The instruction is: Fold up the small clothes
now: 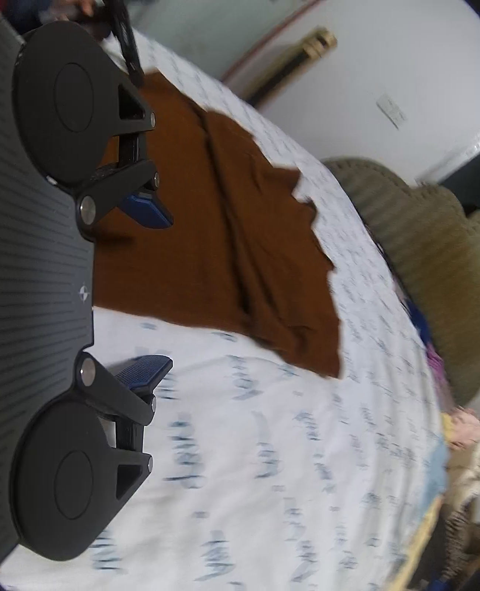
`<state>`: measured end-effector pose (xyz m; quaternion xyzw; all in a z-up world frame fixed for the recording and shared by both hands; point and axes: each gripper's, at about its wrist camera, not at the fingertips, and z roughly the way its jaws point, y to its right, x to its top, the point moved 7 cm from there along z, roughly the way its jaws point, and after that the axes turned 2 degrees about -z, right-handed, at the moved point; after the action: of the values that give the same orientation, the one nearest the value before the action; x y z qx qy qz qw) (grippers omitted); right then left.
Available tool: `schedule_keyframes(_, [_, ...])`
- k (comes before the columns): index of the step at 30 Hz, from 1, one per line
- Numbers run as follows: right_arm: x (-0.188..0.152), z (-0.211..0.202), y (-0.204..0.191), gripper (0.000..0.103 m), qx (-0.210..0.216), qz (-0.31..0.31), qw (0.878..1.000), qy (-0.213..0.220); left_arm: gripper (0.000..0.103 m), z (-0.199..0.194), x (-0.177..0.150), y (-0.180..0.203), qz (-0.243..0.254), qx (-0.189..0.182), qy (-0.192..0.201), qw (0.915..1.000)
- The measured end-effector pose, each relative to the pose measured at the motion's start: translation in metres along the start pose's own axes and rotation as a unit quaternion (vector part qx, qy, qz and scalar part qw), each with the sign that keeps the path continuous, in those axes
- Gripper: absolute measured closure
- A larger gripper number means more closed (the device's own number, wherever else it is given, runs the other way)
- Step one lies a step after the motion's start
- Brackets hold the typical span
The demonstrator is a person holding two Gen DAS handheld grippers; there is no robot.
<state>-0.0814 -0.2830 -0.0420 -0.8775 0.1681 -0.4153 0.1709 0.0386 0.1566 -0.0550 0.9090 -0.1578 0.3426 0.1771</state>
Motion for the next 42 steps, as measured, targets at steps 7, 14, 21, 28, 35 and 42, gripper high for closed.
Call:
schedule_keyframes(7, [-0.051, -0.025, -0.005, 0.027, 0.102, 0.014, 0.992, -0.072, 0.015, -0.019, -0.026, 0.007, 0.045, -0.059, -0.019, 0.9971])
schedule_keyframes(14, [-0.076, -0.011, -0.043, 0.025, 0.211, 0.032, 0.971, -0.108, 0.014, -0.024, -0.037, 0.023, 0.021, -0.157, -0.041, 0.9866])
schedule_keyframes(21, [-0.077, 0.028, -0.103, 0.036, 0.255, -0.014, 0.956, -0.146, 0.036, -0.014, -0.040, 0.062, 0.006, -0.245, -0.072, 0.9667])
schedule_keyframes(28, [-0.063, 0.019, -0.099, 0.093, 0.199, -0.020, 0.970, -0.137, 0.090, -0.017, -0.033, 0.075, -0.010, -0.247, -0.084, 0.9654])
schedule_keyframes(35, [0.002, -0.030, -0.088, 0.093, 0.156, -0.070, 0.984, -0.042, 0.090, -0.043, -0.006, 0.122, 0.025, -0.299, -0.034, 0.9533])
schedule_keyframes(42, [-0.024, -0.002, -0.050, 0.067, 0.149, -0.016, 0.983, -0.110, 0.087, -0.004, -0.033, 0.107, -0.007, -0.252, -0.101, 0.9625])
